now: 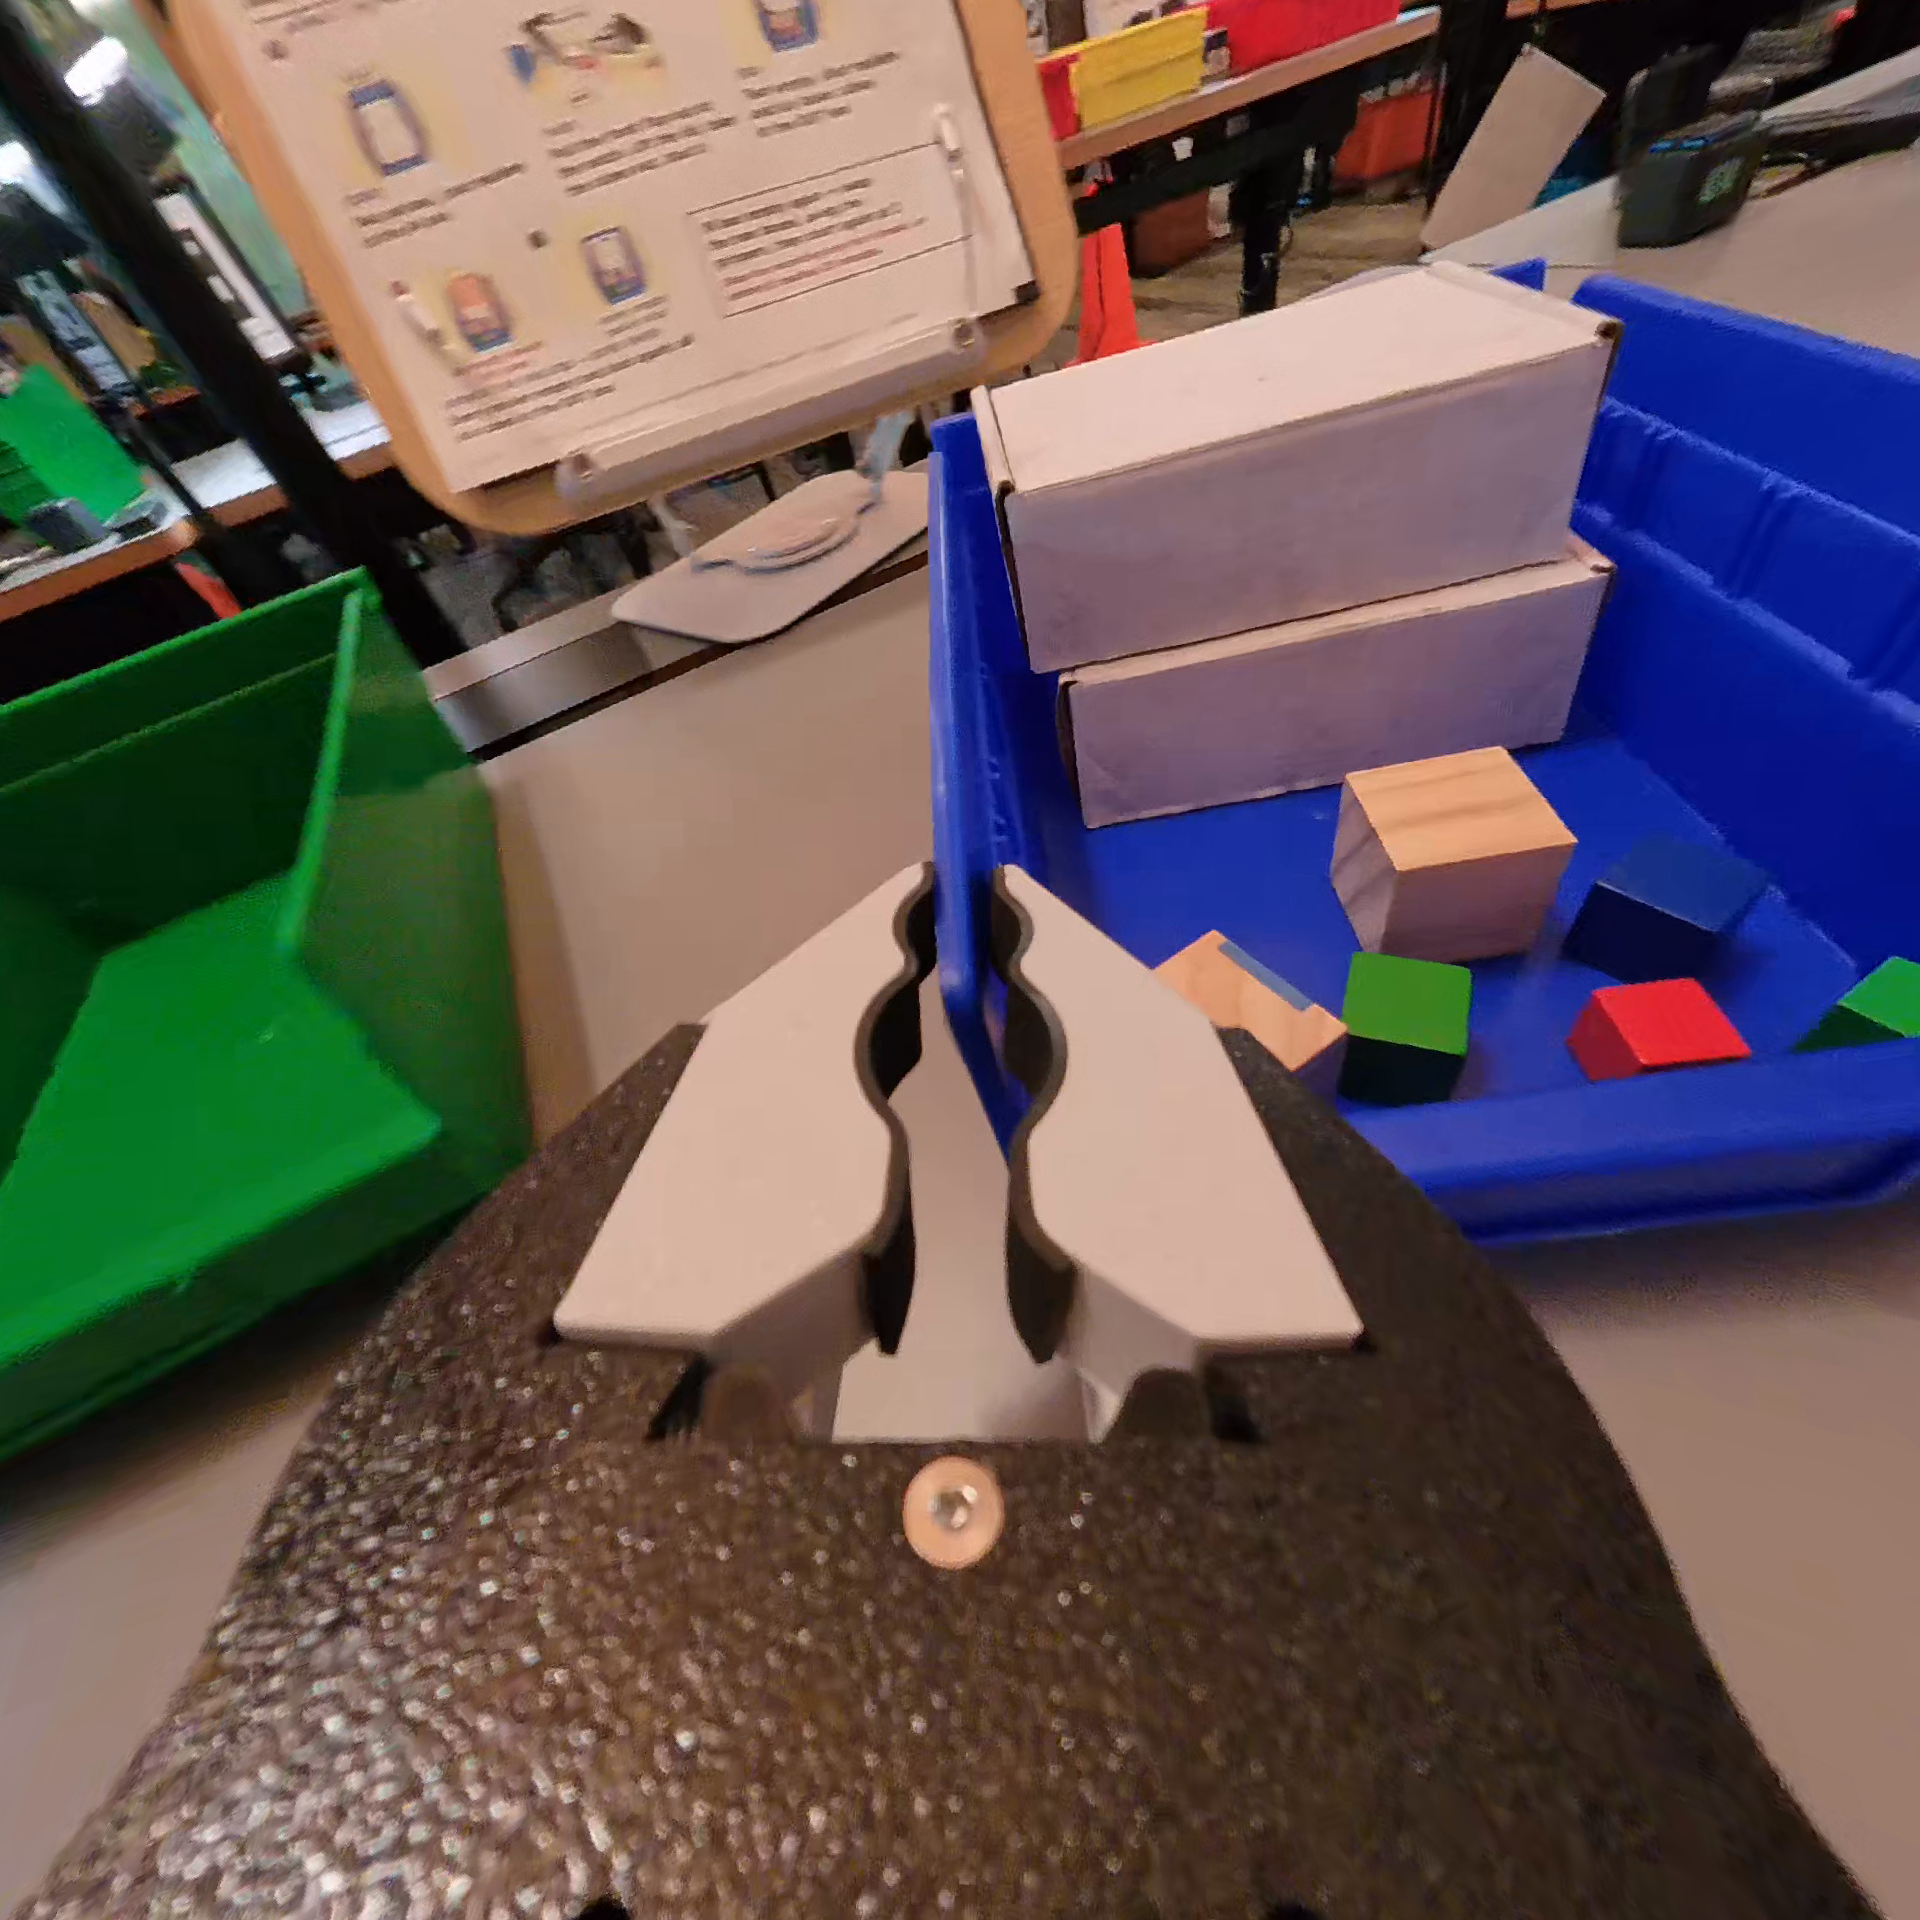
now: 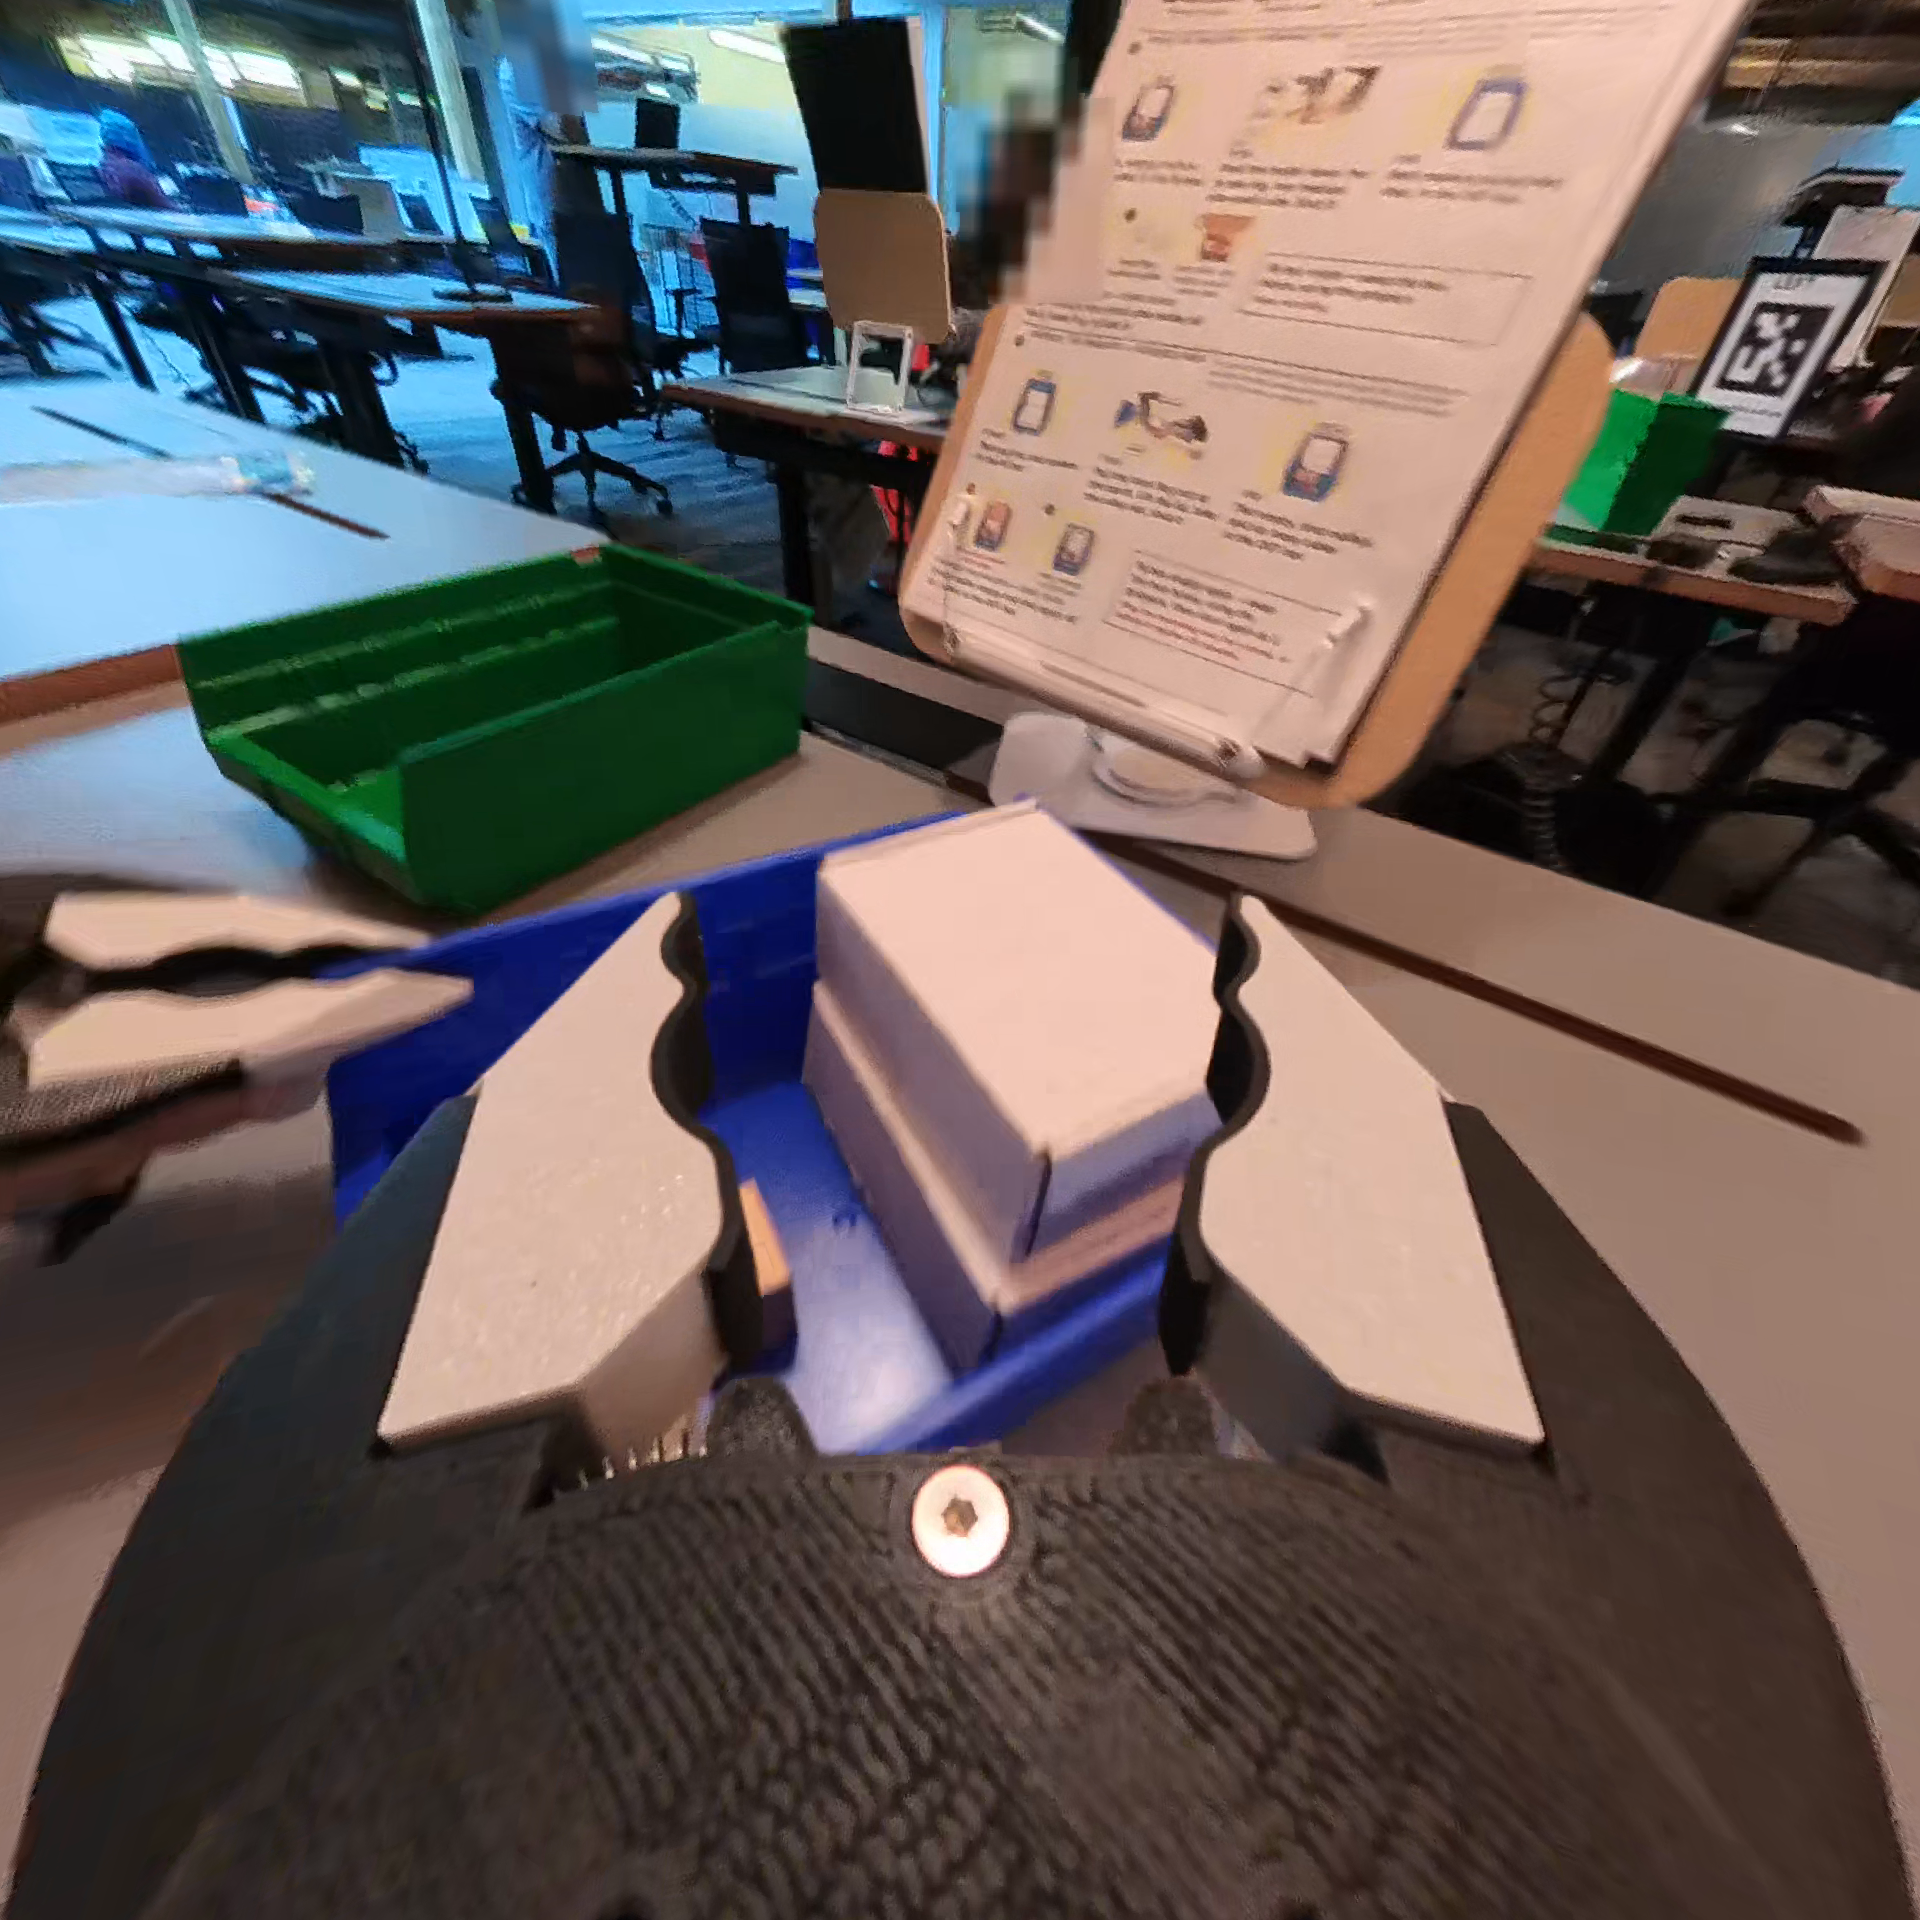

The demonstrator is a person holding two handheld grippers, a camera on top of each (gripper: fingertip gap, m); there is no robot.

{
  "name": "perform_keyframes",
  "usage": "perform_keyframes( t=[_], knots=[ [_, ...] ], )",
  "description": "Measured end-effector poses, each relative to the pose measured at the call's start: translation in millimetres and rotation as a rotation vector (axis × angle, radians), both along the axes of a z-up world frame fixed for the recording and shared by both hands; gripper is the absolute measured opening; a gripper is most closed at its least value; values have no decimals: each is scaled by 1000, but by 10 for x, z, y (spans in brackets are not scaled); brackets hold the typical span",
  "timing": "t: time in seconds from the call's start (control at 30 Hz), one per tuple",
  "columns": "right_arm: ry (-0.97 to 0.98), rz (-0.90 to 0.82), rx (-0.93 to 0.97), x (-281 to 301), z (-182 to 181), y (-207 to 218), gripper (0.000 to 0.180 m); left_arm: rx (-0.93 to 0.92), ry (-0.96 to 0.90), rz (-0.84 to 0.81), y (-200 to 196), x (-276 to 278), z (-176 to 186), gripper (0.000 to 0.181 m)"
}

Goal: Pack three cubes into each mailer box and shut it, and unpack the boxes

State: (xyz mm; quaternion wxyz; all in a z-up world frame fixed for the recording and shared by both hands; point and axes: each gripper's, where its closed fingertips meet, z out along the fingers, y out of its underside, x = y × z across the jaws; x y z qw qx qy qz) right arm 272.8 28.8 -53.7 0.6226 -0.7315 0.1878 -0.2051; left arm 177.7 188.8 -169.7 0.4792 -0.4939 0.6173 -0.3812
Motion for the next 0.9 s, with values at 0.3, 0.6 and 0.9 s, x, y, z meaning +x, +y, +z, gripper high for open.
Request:
perform_keyframes(
  t=[0.3,0.6,0.9],
  knots=[
    [287,263,56,-132,510,2362,94,51,-69,111,478,-400,13,8],
    [555,-75,-325,426,-815,3578,67,-22,-103,131,540,-489,17,6],
    [686,-131,-495,289,-1715,3875,44,-28,-115,155,725,-564,17,6]
  ],
)
